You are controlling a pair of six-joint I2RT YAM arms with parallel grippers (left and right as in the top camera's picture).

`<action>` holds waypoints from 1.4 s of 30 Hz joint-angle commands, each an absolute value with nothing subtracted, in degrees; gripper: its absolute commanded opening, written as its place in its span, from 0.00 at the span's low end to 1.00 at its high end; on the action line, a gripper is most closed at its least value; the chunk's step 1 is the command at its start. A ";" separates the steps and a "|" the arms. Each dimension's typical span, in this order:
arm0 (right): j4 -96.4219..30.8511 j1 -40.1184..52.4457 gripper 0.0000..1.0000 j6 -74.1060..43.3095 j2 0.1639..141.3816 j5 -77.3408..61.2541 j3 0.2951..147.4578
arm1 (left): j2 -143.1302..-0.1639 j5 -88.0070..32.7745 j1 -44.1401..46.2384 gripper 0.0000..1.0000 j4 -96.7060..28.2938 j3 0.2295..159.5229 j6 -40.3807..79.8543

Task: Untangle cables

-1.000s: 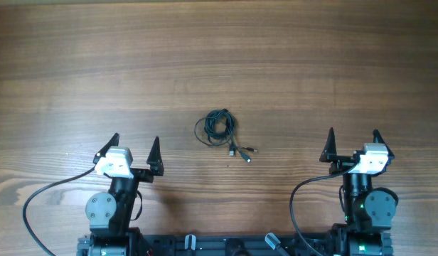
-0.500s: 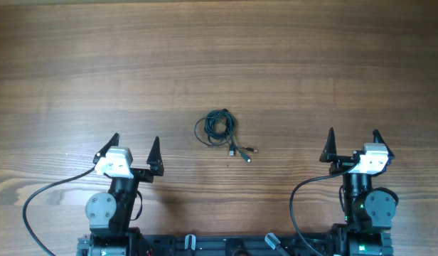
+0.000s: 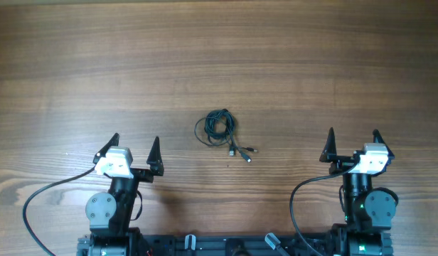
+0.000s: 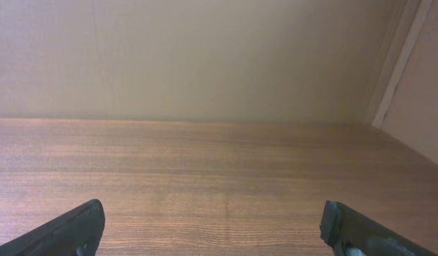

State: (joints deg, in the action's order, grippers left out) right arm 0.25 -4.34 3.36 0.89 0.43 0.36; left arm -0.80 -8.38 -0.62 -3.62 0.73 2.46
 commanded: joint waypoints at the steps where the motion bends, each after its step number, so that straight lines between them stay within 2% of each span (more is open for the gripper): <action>1: 0.40 -4.58 1.00 4.36 0.43 -0.08 0.30 | -0.78 -8.05 -1.02 1.00 -3.68 0.34 3.05; 11: 0.38 -4.58 1.00 4.36 0.43 -0.08 0.30 | -0.78 -7.84 -1.04 1.00 -3.62 0.34 3.01; 14: 0.40 -4.58 1.00 4.36 0.43 -0.08 0.30 | -0.78 -4.21 -1.02 1.00 -0.95 0.34 3.07; 22: 0.40 -4.58 1.00 4.36 0.43 -0.08 0.30 | -0.78 -4.64 -1.02 1.00 2.79 0.38 7.97; 30: 0.38 -4.58 1.00 4.36 0.43 -0.08 0.30 | -2.83 -5.08 -1.02 1.00 2.00 6.37 7.99; 35: 0.38 -4.58 1.00 4.36 0.43 -0.08 0.30 | -11.07 -5.08 -1.02 1.00 1.19 13.50 7.99; 42: 0.40 -4.58 1.00 4.36 0.43 -0.08 0.30 | -34.61 -10.57 -1.02 1.00 -9.17 34.46 7.97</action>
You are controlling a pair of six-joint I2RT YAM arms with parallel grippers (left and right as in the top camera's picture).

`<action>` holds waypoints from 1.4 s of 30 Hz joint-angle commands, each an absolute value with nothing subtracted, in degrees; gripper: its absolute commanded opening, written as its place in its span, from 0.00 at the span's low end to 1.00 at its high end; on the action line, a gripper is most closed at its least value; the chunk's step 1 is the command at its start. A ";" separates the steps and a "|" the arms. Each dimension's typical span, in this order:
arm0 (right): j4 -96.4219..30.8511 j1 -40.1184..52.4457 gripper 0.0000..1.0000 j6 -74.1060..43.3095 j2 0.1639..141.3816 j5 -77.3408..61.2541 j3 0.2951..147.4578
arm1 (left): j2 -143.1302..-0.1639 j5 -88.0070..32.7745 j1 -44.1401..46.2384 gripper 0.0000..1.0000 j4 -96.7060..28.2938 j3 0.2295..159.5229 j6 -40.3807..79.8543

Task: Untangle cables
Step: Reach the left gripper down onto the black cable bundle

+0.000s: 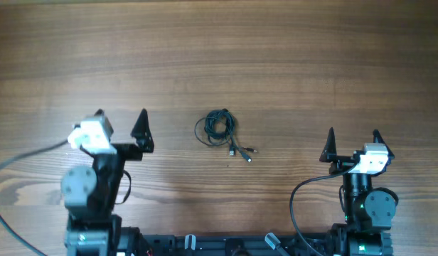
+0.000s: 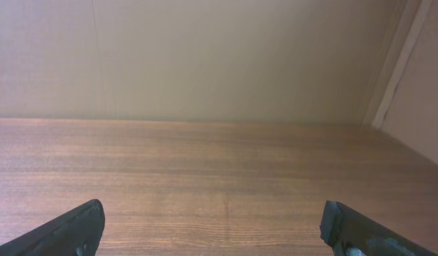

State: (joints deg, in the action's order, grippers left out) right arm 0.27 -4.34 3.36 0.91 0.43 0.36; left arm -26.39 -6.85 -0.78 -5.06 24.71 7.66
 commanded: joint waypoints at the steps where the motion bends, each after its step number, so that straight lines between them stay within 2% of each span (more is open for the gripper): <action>1: 0.38 -4.58 1.00 4.38 0.43 -0.08 0.30 | -37.32 -11.46 -1.02 1.00 -11.14 37.34 7.97; 6: 0.40 -4.58 1.00 4.36 0.43 -0.08 0.30 | -52.93 -18.24 0.45 1.00 -20.60 52.49 7.99; 11: 0.40 -4.58 1.00 4.36 0.43 -0.08 0.30 | -64.64 -18.41 7.31 1.00 -24.47 59.64 7.92; 18: 0.40 -4.58 1.00 4.36 0.43 -0.08 0.30 | -77.12 -18.41 18.02 1.00 -24.03 60.03 7.77; 27: 0.40 -4.58 1.00 4.36 0.43 -0.08 0.30 | -87.09 -16.43 20.91 0.99 -24.18 60.01 7.77; 33: 0.38 -4.58 1.00 4.38 0.43 -0.08 0.30 | -94.98 -14.28 20.91 0.72 -23.57 60.01 7.75; 34: 0.38 -4.58 1.00 4.36 0.43 -0.08 0.30 | -95.98 -14.28 20.91 0.66 -23.55 60.01 7.75; 35: 0.40 -4.58 1.00 4.38 0.43 -0.08 0.30 | -97.41 -14.28 20.91 0.53 -23.40 60.01 7.75; 36: 0.40 -4.58 1.00 4.38 0.43 -0.08 0.30 | -98.56 -14.31 20.91 0.51 -23.35 60.01 7.75; 42: 0.40 -4.58 1.00 4.38 0.43 -0.08 0.30 | -102.56 -14.33 22.76 0.52 -23.18 60.01 7.79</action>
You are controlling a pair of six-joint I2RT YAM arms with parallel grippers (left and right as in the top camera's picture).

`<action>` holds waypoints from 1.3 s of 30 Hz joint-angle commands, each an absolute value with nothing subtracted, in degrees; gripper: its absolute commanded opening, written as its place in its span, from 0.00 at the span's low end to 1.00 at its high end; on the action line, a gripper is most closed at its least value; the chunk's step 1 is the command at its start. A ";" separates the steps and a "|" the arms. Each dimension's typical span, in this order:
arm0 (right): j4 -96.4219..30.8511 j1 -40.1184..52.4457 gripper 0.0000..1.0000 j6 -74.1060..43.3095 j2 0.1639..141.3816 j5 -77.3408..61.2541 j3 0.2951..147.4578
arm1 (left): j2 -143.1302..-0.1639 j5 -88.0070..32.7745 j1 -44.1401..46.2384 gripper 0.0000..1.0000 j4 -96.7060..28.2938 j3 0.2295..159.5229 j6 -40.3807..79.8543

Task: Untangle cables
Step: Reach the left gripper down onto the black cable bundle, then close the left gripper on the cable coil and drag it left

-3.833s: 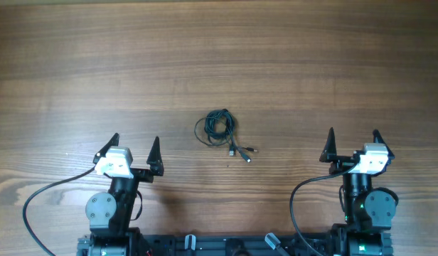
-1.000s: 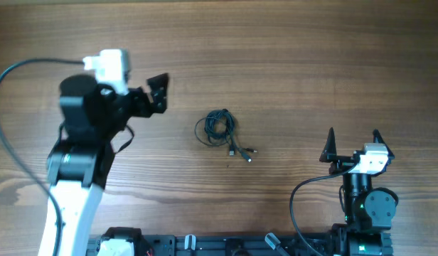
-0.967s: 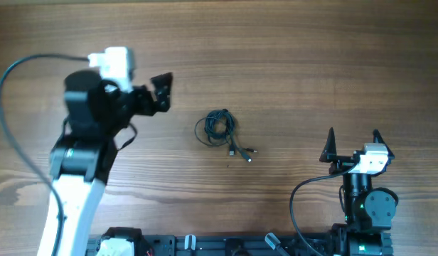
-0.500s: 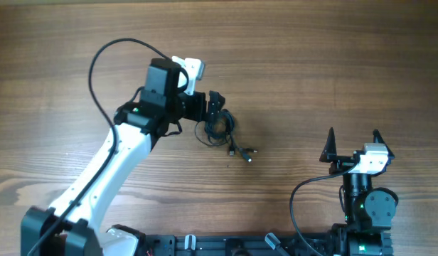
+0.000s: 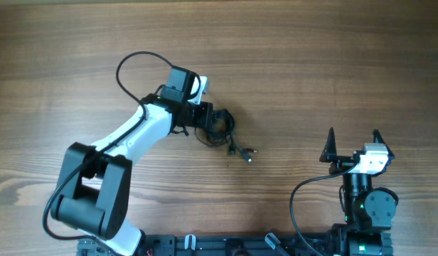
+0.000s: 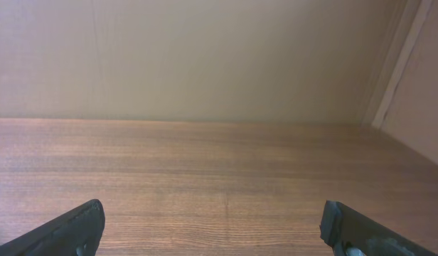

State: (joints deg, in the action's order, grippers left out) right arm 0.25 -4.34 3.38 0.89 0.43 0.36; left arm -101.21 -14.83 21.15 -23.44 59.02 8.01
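Note:
A small tangle of dark cables (image 5: pixel 222 130) lies at the middle of the wooden table (image 5: pixel 311 57), with two plug ends (image 5: pixel 242 151) trailing toward the front right. My left arm reaches across from the front left, and its gripper (image 5: pixel 213 119) is on the tangle's left upper side. Its dark fingers merge with the cables, so their gap does not show. My right gripper (image 5: pixel 353 139) stays at the front right, well away from the cables, open and empty. In the right wrist view the right gripper (image 6: pixel 213 231) shows wide-spread fingers (image 6: pixel 77 227) over bare wood; no cable shows there.
The left arm's own black supply cable (image 5: pixel 137 64) loops over the table behind the arm. A pale wall (image 6: pixel 205 57) stands beyond the far table edge in the right wrist view.
My left arm has gone from the front left of the table out to the cable tangle, and its gripper now sits on the tangle's left side. The right arm has not moved.
Both grippers first stood open near the front edge, with the tangle untouched in the middle. Then the left gripper was a little farther from the front edge and to the left. Now it is at the tangle, which keeps its place and shape.

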 commanded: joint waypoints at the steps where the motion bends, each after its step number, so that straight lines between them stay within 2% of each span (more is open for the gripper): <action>1: 0.38 -4.58 1.00 4.36 0.43 -0.08 0.30 | -102.56 -14.28 23.46 0.54 -23.11 60.01 7.77; 3: 0.38 -4.58 1.00 4.36 0.43 -0.08 0.30 | -102.56 -14.22 24.64 0.53 -22.48 60.01 7.77; 5: 0.40 -4.58 1.00 4.38 0.43 -0.08 0.30 | -102.83 -12.67 25.71 0.48 -21.67 60.01 7.77; 7: 0.40 -4.58 1.00 4.36 0.43 -0.08 0.30 | -103.68 -9.21 26.94 0.39 -21.50 60.01 7.79; 11: 0.38 -4.58 1.00 4.38 0.43 -0.08 0.30 | -105.95 -7.38 28.27 0.33 -22.15 60.01 8.23; 13: 0.38 -4.58 1.00 4.38 0.43 -0.08 0.30 | -106.67 -7.03 28.38 0.21 -23.35 60.01 10.00; 15: 0.40 -4.58 1.00 4.38 0.43 -0.08 0.30 | -106.65 -4.60 28.38 0.04 -24.01 60.01 12.01; 21: 0.38 -4.58 1.00 4.38 0.43 -0.08 0.30 | -102.26 6.81 27.29 0.04 -28.86 60.03 24.75; 25: 0.40 -4.58 1.00 4.38 0.43 -0.08 0.30 | -95.90 10.11 24.47 0.04 -36.38 60.03 49.69; 26: 0.40 -4.58 1.00 4.36 0.43 -0.08 0.30 | -94.96 9.67 23.68 0.06 -38.61 60.03 57.47; 27: 0.40 -4.58 1.00 4.36 0.43 -0.08 0.30 | -94.67 8.84 23.29 0.24 -39.70 60.03 61.89; 28: 0.40 -4.58 1.00 4.36 0.43 -0.08 0.30 | -94.67 7.55 23.11 0.44 -39.97 60.03 63.72; 29: 0.40 -4.58 1.00 4.38 0.43 -0.08 0.30 | -94.72 5.30 23.11 0.82 -40.16 60.01 62.89; 30: 0.40 -4.58 1.00 4.38 0.43 -0.08 0.30 | -94.74 4.34 23.20 1.00 -41.04 60.03 60.45; 35: 0.40 -4.58 1.00 4.38 0.43 -0.08 0.30 | -94.13 4.16 21.56 1.00 -41.43 60.05 38.68; 38: 0.38 -4.58 1.00 4.38 0.43 -0.08 0.30 | -93.54 4.56 17.28 0.70 -41.21 60.03 38.81; 39: 0.40 -4.58 1.00 4.36 0.43 -0.08 0.30 | -93.65 4.56 15.42 0.67 -41.17 60.03 40.69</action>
State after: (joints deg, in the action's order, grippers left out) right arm 0.25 -4.34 3.38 0.89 0.43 0.36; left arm -95.11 4.34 20.25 -41.32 60.05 42.78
